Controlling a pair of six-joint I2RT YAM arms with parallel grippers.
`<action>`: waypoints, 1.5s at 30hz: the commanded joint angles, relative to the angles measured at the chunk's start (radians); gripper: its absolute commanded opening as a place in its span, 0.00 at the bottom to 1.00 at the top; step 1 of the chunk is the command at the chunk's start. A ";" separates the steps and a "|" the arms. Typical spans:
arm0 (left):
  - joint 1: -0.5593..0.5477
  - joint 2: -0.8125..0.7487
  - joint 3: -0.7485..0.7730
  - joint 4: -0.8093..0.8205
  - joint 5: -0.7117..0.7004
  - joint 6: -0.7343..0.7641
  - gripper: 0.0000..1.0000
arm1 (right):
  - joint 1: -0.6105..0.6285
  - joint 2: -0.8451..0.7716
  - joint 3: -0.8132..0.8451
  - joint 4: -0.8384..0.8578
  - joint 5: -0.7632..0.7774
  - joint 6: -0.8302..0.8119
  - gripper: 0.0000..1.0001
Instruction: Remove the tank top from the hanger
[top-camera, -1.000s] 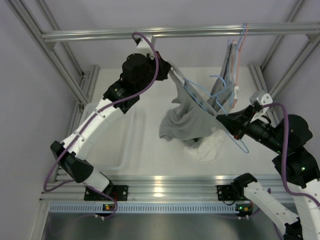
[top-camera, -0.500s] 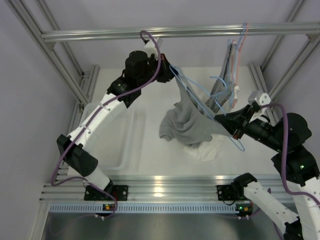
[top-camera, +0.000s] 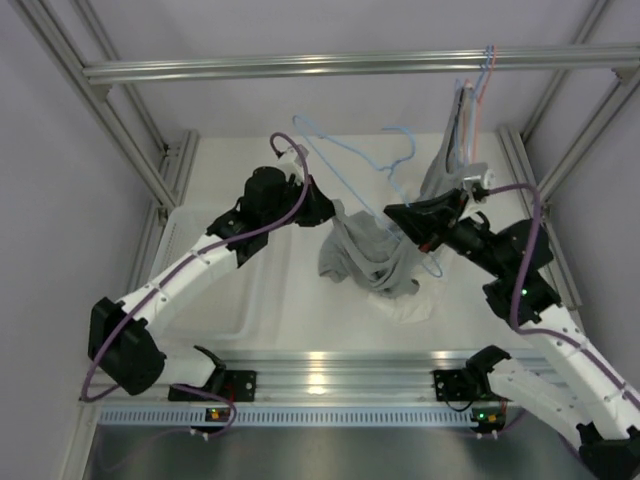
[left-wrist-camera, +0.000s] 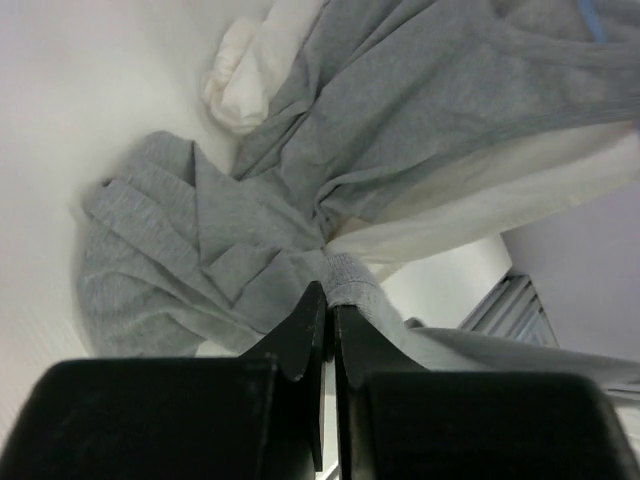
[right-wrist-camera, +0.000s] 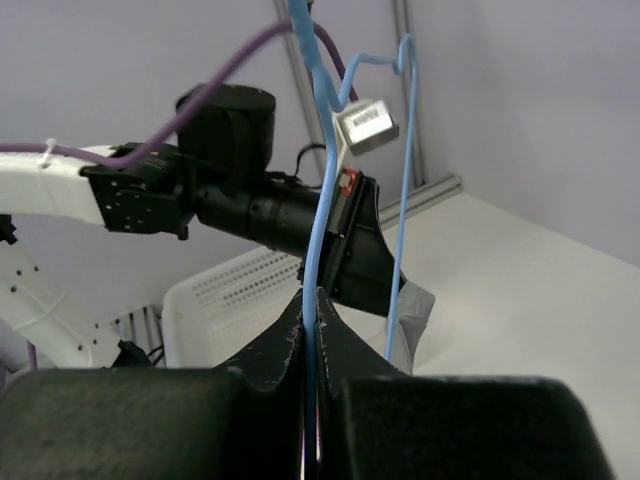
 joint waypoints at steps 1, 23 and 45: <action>-0.002 -0.135 0.001 0.121 0.044 -0.017 0.00 | 0.178 0.090 -0.027 0.339 0.119 -0.039 0.00; -0.063 -0.094 -0.017 0.241 0.608 0.018 0.00 | 0.501 0.414 0.071 0.742 0.683 -0.312 0.00; -0.467 0.009 -0.238 0.255 0.630 0.391 0.00 | 0.435 0.394 0.038 0.809 0.770 -0.551 0.00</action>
